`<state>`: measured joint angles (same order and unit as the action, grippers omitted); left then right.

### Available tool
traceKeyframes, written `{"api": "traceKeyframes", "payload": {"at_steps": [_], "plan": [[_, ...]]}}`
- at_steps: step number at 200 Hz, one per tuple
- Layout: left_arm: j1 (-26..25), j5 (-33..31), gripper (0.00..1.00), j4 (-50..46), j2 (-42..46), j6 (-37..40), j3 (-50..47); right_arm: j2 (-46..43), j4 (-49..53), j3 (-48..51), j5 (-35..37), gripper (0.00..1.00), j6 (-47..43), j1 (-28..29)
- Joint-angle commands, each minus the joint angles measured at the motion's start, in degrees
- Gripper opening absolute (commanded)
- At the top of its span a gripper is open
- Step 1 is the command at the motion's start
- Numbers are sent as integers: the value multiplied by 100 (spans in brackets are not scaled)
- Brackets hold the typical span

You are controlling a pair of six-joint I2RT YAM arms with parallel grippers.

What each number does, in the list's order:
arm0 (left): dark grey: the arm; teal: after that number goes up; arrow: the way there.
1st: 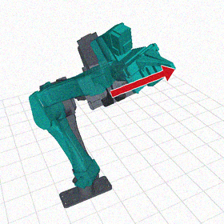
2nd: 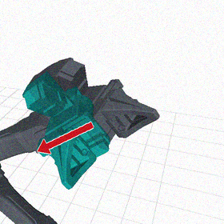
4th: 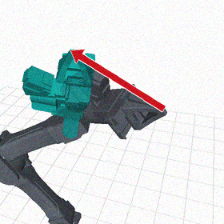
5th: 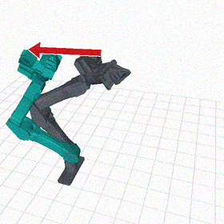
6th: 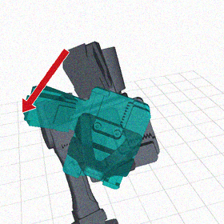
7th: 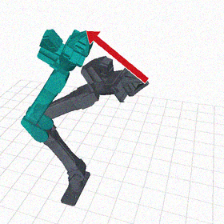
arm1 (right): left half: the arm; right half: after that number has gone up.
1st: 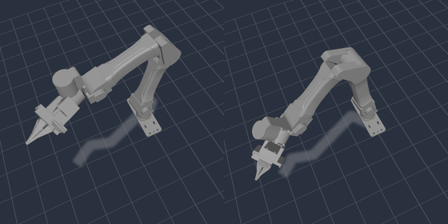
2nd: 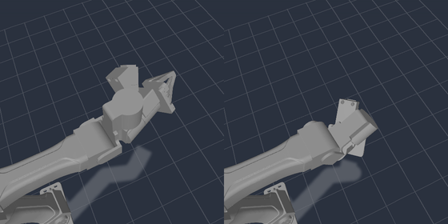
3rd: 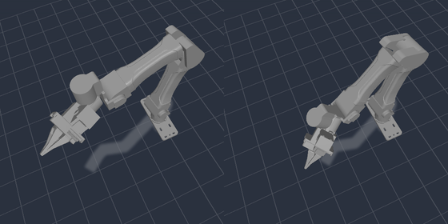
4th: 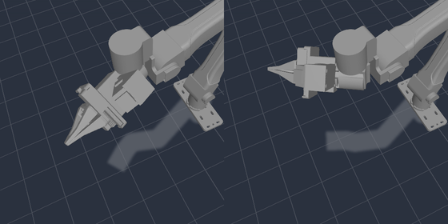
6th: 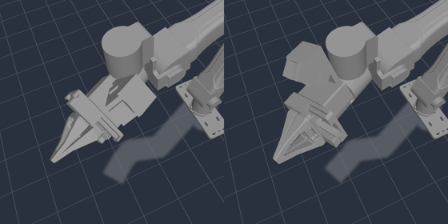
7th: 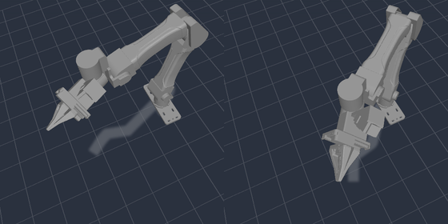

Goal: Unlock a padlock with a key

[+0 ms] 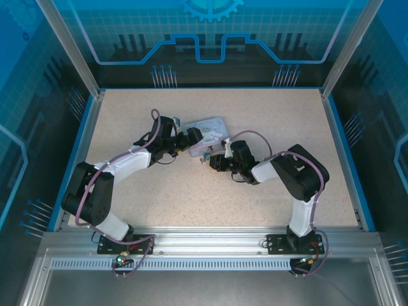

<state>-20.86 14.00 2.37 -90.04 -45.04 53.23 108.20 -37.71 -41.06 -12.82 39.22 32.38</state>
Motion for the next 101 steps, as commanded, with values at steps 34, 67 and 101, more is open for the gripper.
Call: {"api": "traceKeyframes", "payload": {"at_steps": [34,67,101], "plan": [[82,62,99,-134,-106,103,241,146,-137,41,-65,42,248,55],[82,43,99,-122,-85,83,231,421,-245,-151,-85,41,384,108],[91,47,99,-145,-127,83,288,522,-17,-364,2,41,376,214]]}}
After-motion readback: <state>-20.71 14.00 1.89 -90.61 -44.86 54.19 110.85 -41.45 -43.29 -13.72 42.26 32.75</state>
